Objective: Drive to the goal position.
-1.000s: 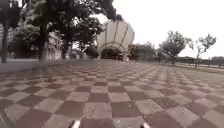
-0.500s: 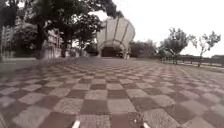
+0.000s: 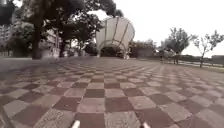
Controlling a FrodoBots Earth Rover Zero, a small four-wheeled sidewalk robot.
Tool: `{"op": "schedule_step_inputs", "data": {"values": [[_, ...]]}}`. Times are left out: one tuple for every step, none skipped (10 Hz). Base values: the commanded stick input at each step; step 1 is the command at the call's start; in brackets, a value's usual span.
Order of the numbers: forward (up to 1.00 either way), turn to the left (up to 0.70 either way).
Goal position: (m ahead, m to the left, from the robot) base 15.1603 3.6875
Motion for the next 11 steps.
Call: {"op": "schedule_step_inputs", "data": {"values": [[0.70, 0.00], [0.70, 0.00], [0.70, 0.00], [0.70, 0.00], [0.70, 0.00], [0.70, 0.00], [0.70, 0.00], [0.70, 0.00], [0.70, 0.00], [0.70, 0.00], [0.70, 0.01]]}}
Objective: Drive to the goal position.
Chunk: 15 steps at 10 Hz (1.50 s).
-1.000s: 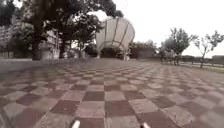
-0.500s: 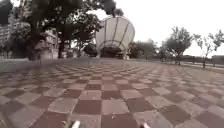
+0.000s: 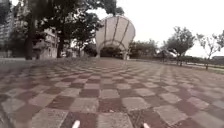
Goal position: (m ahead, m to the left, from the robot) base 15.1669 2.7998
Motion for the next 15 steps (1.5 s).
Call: {"op": "schedule_step_inputs", "data": {"values": [[0.70, 0.06], [0.70, 0.24], [0.70, 0.32], [0.70, 0.35], [0.70, 0.35], [0.70, 0.00], [0.70, 0.00], [0.70, 0.00], [0.70, 0.00], [0.70, 0.00], [0.70, 0.00], [0.70, 0.00], [0.70, 0.00], [0.70, 0.00], [0.70, 0.00]]}}
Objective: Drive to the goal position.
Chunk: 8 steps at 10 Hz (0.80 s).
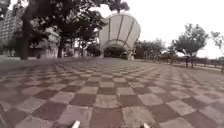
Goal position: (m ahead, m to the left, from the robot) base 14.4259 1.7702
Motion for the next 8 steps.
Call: {"op": "schedule_step_inputs", "data": {"values": [[0.70, 0.00], [0.70, 0.00], [0.70, 0.00], [0.70, 0.00], [0.70, 0.00], [0.70, 0.00], [0.70, 0.00], [0.70, 0.00]]}}
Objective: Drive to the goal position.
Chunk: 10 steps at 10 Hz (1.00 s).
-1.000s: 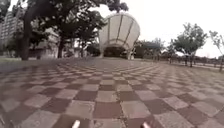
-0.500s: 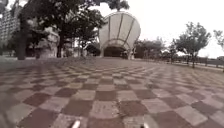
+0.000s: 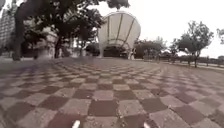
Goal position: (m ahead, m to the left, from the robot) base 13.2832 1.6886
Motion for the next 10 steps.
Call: {"op": "schedule_step_inputs", "data": {"values": [[0.70, 0.00], [0.70, 0.00], [0.70, 0.00], [0.70, 0.00], [0.70, 0.00], [0.70, 0.00], [0.70, 0.00], [0.70, 0.00], [0.70, 0.00], [0.70, 0.00]]}}
